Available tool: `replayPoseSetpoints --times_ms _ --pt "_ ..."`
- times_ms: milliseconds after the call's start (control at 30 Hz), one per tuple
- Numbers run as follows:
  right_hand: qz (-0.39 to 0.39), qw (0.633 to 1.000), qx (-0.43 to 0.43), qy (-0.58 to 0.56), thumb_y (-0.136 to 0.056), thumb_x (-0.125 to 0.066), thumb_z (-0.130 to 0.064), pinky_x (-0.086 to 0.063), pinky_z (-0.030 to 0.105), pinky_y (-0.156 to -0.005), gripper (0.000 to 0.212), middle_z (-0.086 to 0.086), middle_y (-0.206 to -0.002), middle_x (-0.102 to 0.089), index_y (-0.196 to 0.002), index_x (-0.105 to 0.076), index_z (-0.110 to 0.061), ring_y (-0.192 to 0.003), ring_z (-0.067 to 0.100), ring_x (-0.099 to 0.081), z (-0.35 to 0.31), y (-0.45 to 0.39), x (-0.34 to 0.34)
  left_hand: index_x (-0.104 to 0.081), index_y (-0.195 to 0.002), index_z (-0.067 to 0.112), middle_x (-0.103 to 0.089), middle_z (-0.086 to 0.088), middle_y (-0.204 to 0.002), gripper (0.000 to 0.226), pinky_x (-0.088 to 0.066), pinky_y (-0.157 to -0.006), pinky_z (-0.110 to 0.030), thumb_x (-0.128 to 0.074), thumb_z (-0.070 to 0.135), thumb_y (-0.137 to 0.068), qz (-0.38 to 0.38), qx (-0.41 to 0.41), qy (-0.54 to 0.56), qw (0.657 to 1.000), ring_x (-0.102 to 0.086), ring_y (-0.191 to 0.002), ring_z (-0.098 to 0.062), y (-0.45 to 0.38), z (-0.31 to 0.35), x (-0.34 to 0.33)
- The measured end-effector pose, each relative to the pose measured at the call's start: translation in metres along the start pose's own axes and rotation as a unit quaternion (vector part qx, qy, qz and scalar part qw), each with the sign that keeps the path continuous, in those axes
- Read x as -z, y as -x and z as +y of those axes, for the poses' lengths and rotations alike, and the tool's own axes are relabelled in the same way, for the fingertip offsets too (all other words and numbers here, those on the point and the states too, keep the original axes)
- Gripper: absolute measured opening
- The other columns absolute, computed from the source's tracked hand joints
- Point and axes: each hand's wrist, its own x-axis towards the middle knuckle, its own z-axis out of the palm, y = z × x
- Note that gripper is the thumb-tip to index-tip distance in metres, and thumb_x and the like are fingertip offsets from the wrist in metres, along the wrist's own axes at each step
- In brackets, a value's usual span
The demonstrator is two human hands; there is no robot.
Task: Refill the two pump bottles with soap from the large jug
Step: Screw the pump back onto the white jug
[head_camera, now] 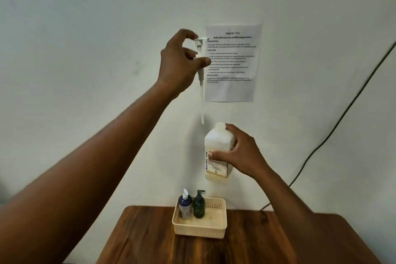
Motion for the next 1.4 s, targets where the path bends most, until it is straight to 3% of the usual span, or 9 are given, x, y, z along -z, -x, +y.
replayPoseSetpoints --times_ms 200,367,567,767,900,1033,1267,1333,1400 --pt "-0.006 1.0 0.013 -0.003 -0.048 -0.093 -0.058 -0.055 0.022 -0.082 0.091 -0.018 -0.112 -0.067 -0.131 -0.059 -0.043 -0.098 -0.001 -0.064 -0.006 0.006 -0.001 -0.061 -0.119 0.018 -0.068 -0.007 -0.082 0.049 -0.064 -0.084 -0.047 -0.088 0.012 -0.078 0.007 -0.03 0.022 0.999 -0.073 -0.095 -0.03 -0.007 0.043 0.0" --pt "0.0 1.0 0.015 0.001 -0.045 -0.091 -0.064 -0.053 0.016 -0.077 0.09 -0.021 -0.109 -0.066 -0.127 -0.058 -0.049 -0.095 -0.005 -0.064 -0.011 0.01 -0.004 -0.061 -0.116 0.021 -0.074 -0.018 -0.094 0.048 -0.064 -0.083 -0.045 -0.089 0.013 -0.079 -0.012 -0.026 0.019 0.999 -0.075 -0.094 -0.029 0.004 0.048 -0.008" --pt "-0.004 0.999 0.028 0.016 -0.055 -0.093 -0.06 -0.059 0.024 -0.082 0.093 -0.014 -0.119 -0.065 -0.137 -0.055 -0.038 -0.101 0.007 -0.065 -0.015 0.01 -0.002 -0.061 -0.114 0.023 -0.074 -0.023 -0.097 0.048 -0.064 -0.08 -0.042 -0.09 0.012 -0.078 -0.026 -0.004 0.015 1.0 -0.074 -0.094 -0.033 0.023 0.031 -0.016" --pt "0.012 0.999 0.038 0.028 -0.062 -0.092 -0.059 -0.049 0.012 -0.073 0.085 -0.016 -0.118 -0.062 -0.134 -0.053 -0.038 -0.096 0.004 -0.062 -0.025 0.006 0.002 -0.06 -0.118 0.023 -0.074 -0.022 -0.098 0.049 -0.061 -0.078 -0.042 -0.089 0.012 -0.079 -0.056 0.029 0.022 0.998 -0.073 -0.094 -0.034 0.051 0.01 -0.032" --pt "0.022 0.999 0.038 0.028 -0.059 -0.089 -0.065 -0.051 0.016 -0.072 0.075 -0.025 -0.106 -0.063 -0.122 -0.051 -0.049 -0.093 -0.001 -0.063 -0.034 0.002 0.007 -0.06 -0.124 0.023 -0.076 -0.012 -0.096 0.052 -0.06 -0.082 -0.031 -0.088 0.012 -0.082 -0.069 0.038 0.023 0.997 -0.073 -0.092 -0.029 0.072 -0.004 -0.042" --pt "0.026 0.998 0.031 0.039 -0.056 -0.085 -0.071 -0.054 0.022 -0.077 0.084 -0.019 -0.113 -0.066 -0.128 -0.055 -0.042 -0.096 0.004 -0.064 -0.032 0.002 0.009 -0.062 -0.124 0.024 -0.076 -0.008 -0.09 0.052 -0.052 -0.067 -0.01 -0.087 0.008 -0.081 -0.067 0.031 0.027 0.997 -0.072 -0.082 -0.021 0.078 -0.01 -0.04" --pt "0.057 0.997 0.045 0.0 -0.049 -0.09 -0.067 -0.055 0.022 -0.082 0.087 -0.035 -0.102 -0.063 -0.128 -0.06 -0.047 -0.1 -0.004 -0.065 -0.038 0.0 0.016 -0.064 -0.121 0.027 -0.077 -0.008 -0.089 0.049 -0.06 -0.077 -0.025 -0.086 0.007 -0.082 -0.074 0.045 0.04 0.995 -0.072 -0.081 -0.016 0.095 -0.019 -0.045" --pt "0.058 0.997 0.043 0.004 -0.047 -0.091 -0.065 -0.057 0.025 -0.08 0.074 -0.031 -0.1 -0.068 -0.113 -0.062 -0.048 -0.095 -0.005 -0.066 -0.038 -0.001 0.018 -0.065 -0.122 0.028 -0.078 -0.006 -0.089 0.05 -0.062 -0.081 -0.028 -0.087 0.007 -0.081 -0.069 0.051 0.055 0.995 -0.075 -0.086 -0.019 0.098 -0.022 -0.046" --pt "0.06 0.997 0.041 0.006 -0.047 -0.09 -0.065 -0.06 0.03 -0.08 0.076 -0.022 -0.102 -0.073 -0.116 -0.066 -0.042 -0.093 0.0 -0.068 -0.038 -0.002 0.019 -0.066 -0.121 0.028 -0.079 -0.005 -0.089 0.05 -0.063 -0.084 -0.031 -0.087 0.007 -0.081 -0.058 0.054 0.07 0.994 -0.076 -0.087 -0.019 0.101 -0.024 -0.048"
